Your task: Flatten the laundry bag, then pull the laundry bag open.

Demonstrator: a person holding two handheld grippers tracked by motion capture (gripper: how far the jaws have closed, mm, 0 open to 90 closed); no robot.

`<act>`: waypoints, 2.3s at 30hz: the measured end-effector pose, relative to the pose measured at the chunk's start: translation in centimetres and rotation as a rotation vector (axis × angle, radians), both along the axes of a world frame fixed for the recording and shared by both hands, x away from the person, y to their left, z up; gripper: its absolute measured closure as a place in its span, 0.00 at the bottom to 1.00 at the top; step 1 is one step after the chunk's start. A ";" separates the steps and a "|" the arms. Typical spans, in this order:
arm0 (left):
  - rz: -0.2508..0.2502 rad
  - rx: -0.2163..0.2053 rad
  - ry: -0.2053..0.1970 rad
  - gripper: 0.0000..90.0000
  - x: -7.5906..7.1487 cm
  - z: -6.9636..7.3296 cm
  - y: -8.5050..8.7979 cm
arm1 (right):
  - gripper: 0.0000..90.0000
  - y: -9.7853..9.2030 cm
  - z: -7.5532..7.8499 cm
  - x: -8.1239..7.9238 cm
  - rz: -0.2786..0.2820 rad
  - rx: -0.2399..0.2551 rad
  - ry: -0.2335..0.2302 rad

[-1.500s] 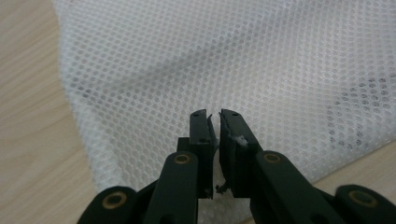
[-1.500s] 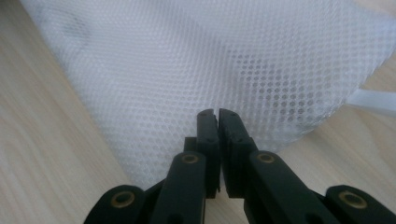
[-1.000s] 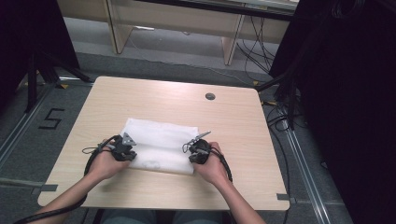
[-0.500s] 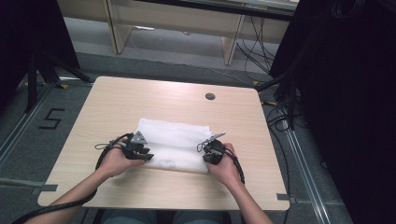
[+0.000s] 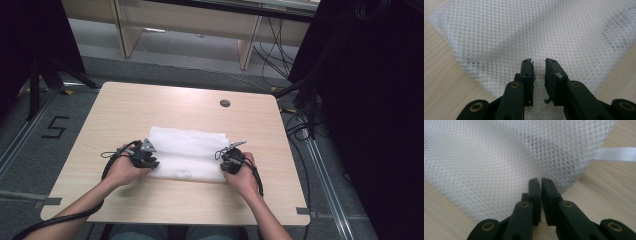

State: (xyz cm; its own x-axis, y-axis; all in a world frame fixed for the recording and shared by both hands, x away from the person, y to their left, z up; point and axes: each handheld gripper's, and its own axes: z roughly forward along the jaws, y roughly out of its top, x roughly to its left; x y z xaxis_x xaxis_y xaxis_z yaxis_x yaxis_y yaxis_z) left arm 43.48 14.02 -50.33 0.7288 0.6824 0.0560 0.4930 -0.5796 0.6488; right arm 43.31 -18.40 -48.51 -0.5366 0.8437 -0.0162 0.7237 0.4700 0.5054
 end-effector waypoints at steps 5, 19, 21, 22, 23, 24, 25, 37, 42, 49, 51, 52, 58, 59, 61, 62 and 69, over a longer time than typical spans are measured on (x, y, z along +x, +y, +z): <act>-0.027 -0.003 -0.033 0.80 0.0 -0.1 -0.4 | 0.95 -0.7 -0.2 0.3 -0.010 -0.005 -0.045; -0.013 -0.154 -0.035 0.49 -3.1 2.3 3.2 | 0.69 -1.5 2.0 -1.8 -0.013 0.130 -0.121; -0.023 -0.161 -0.033 0.47 -4.0 2.0 3.9 | 0.68 -1.9 2.4 -1.9 -0.002 0.129 -0.107; -0.016 -0.177 -0.007 0.47 -4.6 1.6 4.1 | 0.68 -2.0 2.5 -2.0 -0.006 0.135 -0.101; -0.021 -0.168 -0.007 0.47 -4.8 1.3 4.3 | 0.65 -2.3 2.6 -1.9 -0.021 0.153 -0.100; -0.011 -0.176 0.015 0.47 -5.1 1.2 4.3 | 0.64 -2.3 2.6 -1.9 -0.042 0.153 -0.116; -0.020 -0.170 0.015 0.47 -5.1 1.1 4.4 | 0.64 -2.3 2.6 -1.9 -0.042 0.153 -0.116; -0.001 -0.165 -0.031 0.47 -5.0 0.8 3.7 | 0.74 -1.8 3.0 -1.6 0.009 0.123 -0.133; 0.003 -0.163 -0.033 0.55 -4.5 0.8 3.0 | 0.74 -1.6 3.1 -1.1 0.027 0.123 -0.133; -0.026 -0.135 -0.052 0.61 -3.7 0.6 2.2 | 0.68 -1.1 4.1 0.9 -0.002 0.100 -0.167; -0.021 -0.140 -0.049 0.62 -3.7 0.5 2.0 | 0.65 -0.6 4.3 1.7 -0.006 0.091 -0.176; -0.032 -0.132 -0.060 0.62 -3.7 0.6 1.9 | 0.64 -0.3 4.3 2.1 0.000 0.088 -0.175; -0.054 -0.113 -0.089 0.63 -3.8 1.2 1.7 | 0.53 1.2 4.1 5.1 0.018 0.052 -0.155; -0.043 -0.118 -0.095 0.63 -3.8 1.1 1.6 | 0.51 1.3 4.0 5.5 0.013 0.051 -0.149; -0.040 -0.141 -0.099 0.63 -3.8 1.1 1.4 | 0.49 1.4 3.7 6.2 0.000 0.043 -0.141; -0.041 -0.140 -0.113 0.63 -3.8 1.1 1.3 | 0.48 1.3 3.5 6.5 -0.008 0.039 -0.132; -0.087 -0.126 -0.143 0.62 -3.9 1.2 0.2 | 0.43 -0.4 3.3 7.8 -0.074 0.007 -0.146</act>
